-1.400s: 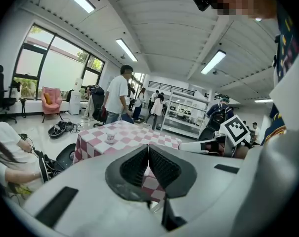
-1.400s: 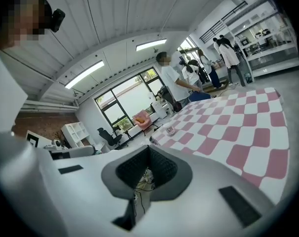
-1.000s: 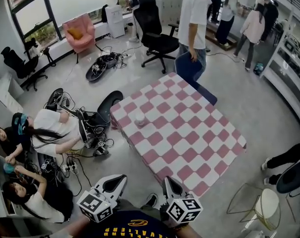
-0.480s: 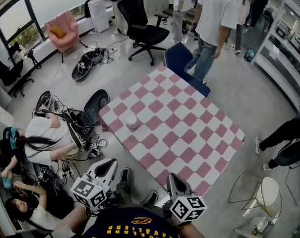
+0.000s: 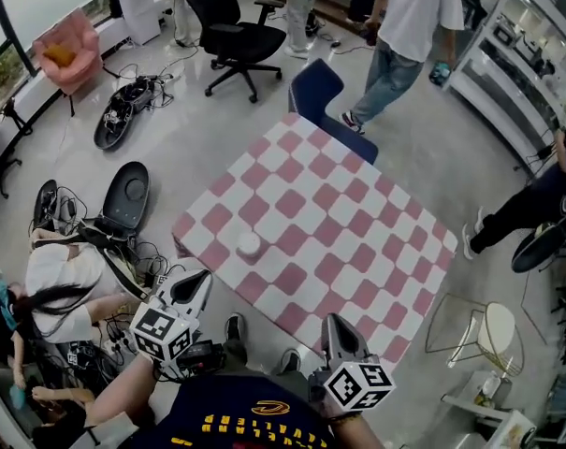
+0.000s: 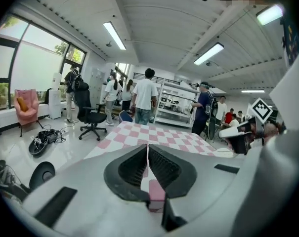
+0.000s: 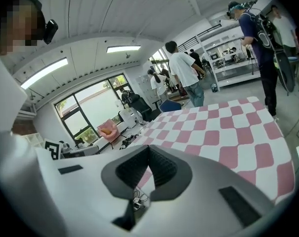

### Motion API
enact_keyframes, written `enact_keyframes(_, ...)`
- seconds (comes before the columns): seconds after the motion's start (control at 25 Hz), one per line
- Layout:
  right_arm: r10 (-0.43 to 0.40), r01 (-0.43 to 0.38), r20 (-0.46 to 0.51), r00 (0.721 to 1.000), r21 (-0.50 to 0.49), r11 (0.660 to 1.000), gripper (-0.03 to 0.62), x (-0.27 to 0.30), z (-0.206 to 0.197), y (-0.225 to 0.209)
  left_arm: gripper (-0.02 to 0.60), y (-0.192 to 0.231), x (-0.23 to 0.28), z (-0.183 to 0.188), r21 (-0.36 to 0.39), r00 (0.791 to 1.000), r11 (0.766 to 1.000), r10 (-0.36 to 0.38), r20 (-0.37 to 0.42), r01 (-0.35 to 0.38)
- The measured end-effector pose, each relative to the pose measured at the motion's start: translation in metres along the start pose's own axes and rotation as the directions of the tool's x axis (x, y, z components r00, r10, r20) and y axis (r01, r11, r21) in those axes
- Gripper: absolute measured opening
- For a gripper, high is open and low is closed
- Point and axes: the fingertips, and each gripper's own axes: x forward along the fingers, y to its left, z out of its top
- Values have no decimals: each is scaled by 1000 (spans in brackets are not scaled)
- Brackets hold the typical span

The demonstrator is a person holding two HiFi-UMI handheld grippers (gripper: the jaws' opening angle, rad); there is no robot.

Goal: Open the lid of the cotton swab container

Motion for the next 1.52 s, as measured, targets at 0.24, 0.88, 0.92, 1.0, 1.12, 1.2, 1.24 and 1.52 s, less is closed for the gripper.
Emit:
enact_keyframes(0.24,-64,64,9,998,-1,998,11,29,-1,28,3,15,40,-31,91,985,984,-143,-94,151)
enact_keyframes(0.88,-49,48,-7,999,-136,990,12,82,7,27,120,39,124,-84,178,954,947,-233,-187,266)
enact_keyframes(0.92,-36,34,-11,999,-141,989,14,84,7,28,149,40,126,-85,175,953,947,-235,-193,269)
enact_keyframes(1.0,-13,10,-17,1000,-154,988,38,86,8,29,190,40,133,-90,170,948,945,-243,-206,279)
enact_keyframes(1.12,4,-6,-18,1000,-154,988,72,85,10,27,253,38,143,-103,180,938,940,-244,-245,291)
enact_keyframes(1.2,5,-6,-7,1000,-151,988,92,83,15,23,272,37,151,-107,190,938,939,-235,-254,286)
enact_keyframes(1.24,4,-4,-2,1000,-151,988,96,82,17,20,272,36,155,-106,196,940,940,-228,-254,281)
enact_keyframes(1.52,3,-3,-4,1000,-135,991,118,76,22,3,273,29,180,-119,214,946,947,-180,-269,241)
